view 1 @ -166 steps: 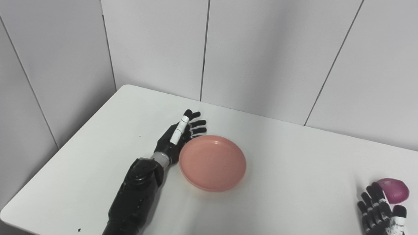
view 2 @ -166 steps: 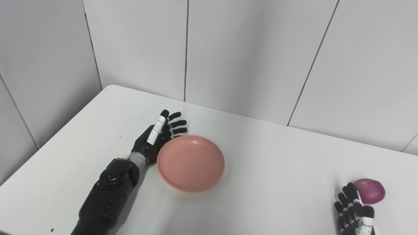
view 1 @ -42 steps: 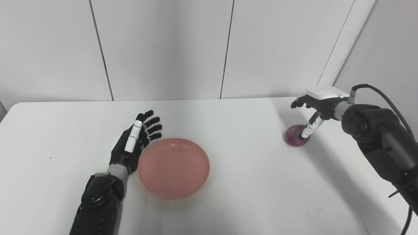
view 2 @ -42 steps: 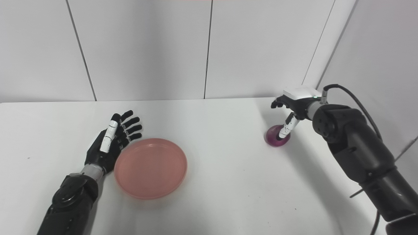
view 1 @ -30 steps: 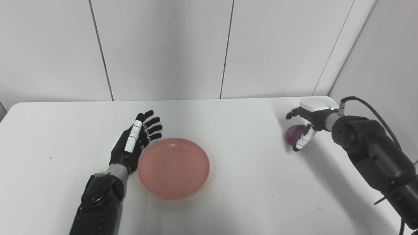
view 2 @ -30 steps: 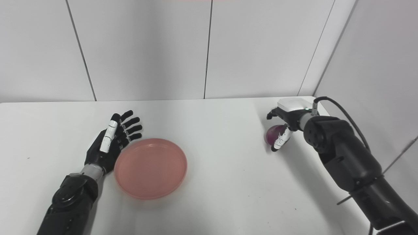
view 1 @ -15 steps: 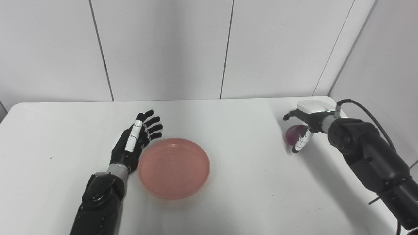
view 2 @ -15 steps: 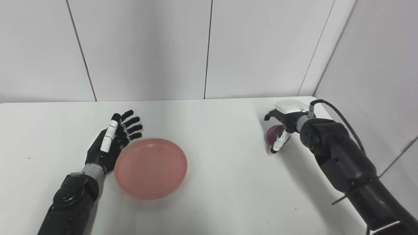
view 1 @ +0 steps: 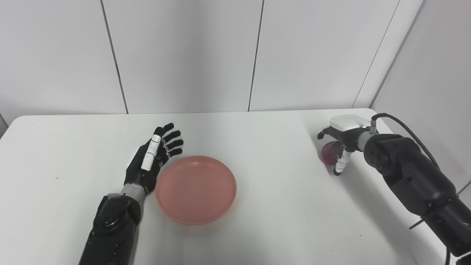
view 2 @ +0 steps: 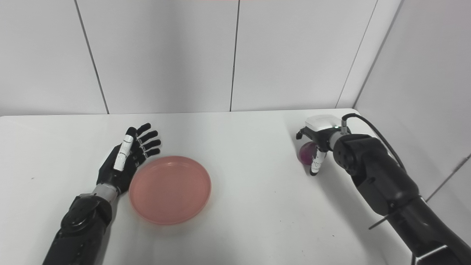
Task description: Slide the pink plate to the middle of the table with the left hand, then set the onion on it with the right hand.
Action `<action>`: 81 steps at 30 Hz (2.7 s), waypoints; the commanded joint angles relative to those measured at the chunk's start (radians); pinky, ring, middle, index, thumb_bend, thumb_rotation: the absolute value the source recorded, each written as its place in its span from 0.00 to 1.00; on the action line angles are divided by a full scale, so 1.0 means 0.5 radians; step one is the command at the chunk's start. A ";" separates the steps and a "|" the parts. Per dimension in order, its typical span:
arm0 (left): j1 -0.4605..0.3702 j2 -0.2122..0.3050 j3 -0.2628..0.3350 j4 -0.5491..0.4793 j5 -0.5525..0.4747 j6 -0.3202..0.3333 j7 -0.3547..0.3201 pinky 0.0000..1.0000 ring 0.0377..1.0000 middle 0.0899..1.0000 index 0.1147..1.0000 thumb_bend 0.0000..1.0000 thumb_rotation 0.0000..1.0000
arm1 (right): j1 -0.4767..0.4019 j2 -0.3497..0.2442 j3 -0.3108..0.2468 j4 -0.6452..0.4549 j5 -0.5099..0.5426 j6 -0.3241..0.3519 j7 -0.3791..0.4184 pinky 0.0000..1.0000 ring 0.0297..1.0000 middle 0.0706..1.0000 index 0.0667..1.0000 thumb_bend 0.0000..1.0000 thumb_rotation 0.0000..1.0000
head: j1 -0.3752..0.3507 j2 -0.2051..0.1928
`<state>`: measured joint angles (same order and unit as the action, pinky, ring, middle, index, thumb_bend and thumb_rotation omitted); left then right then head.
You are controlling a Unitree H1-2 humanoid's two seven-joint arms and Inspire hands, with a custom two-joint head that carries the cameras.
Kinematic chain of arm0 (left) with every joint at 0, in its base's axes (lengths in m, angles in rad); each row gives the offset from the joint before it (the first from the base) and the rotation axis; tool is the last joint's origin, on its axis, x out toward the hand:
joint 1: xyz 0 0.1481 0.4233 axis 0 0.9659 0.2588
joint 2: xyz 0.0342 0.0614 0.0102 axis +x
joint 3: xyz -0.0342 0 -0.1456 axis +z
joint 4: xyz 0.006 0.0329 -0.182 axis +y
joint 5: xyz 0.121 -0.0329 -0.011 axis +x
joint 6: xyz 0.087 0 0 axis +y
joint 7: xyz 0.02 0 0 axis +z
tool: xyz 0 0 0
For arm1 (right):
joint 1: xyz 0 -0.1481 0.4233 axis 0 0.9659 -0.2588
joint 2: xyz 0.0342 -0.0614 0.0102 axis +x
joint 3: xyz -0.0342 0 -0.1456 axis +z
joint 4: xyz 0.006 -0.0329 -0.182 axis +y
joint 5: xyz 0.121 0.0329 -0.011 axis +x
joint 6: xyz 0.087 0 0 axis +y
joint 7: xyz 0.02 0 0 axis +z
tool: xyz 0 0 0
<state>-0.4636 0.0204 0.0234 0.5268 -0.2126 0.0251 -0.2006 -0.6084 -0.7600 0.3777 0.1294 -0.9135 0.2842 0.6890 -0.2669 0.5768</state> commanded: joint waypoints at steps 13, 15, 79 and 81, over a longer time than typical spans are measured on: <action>0.157 0.008 -0.008 0.155 0.051 0.168 0.054 0.75 0.78 0.81 0.82 0.75 0.83 | -0.105 -0.031 -0.023 0.125 0.001 -0.108 -0.091 0.58 0.83 0.88 0.80 1.00 0.11 | 0.019 0.001; 0.160 0.008 -0.006 0.146 0.052 0.175 0.060 0.75 0.77 0.81 0.81 0.75 0.82 | -0.105 -0.031 -0.025 0.139 0.001 -0.105 -0.088 0.58 0.82 0.87 0.80 1.00 0.12 | 0.024 0.004; 0.150 0.020 -0.013 0.228 0.048 0.126 0.023 0.75 0.78 0.83 0.80 0.76 0.80 | -0.093 -0.086 0.016 0.192 0.006 -0.126 -0.065 0.56 0.69 0.77 0.76 0.96 0.13 | 0.035 0.030; 0.152 0.019 -0.011 0.224 0.047 0.130 0.026 0.75 0.77 0.83 0.80 0.77 0.79 | -0.091 -0.085 0.015 0.189 0.012 -0.126 -0.059 0.55 0.69 0.76 0.76 0.96 0.12 | 0.037 0.031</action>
<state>-0.4726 0.0216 0.0215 0.5498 -0.2121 0.0084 -0.2068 -0.6182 -0.7676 0.3982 0.2481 -0.8960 0.2287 0.6582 -0.2500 0.5936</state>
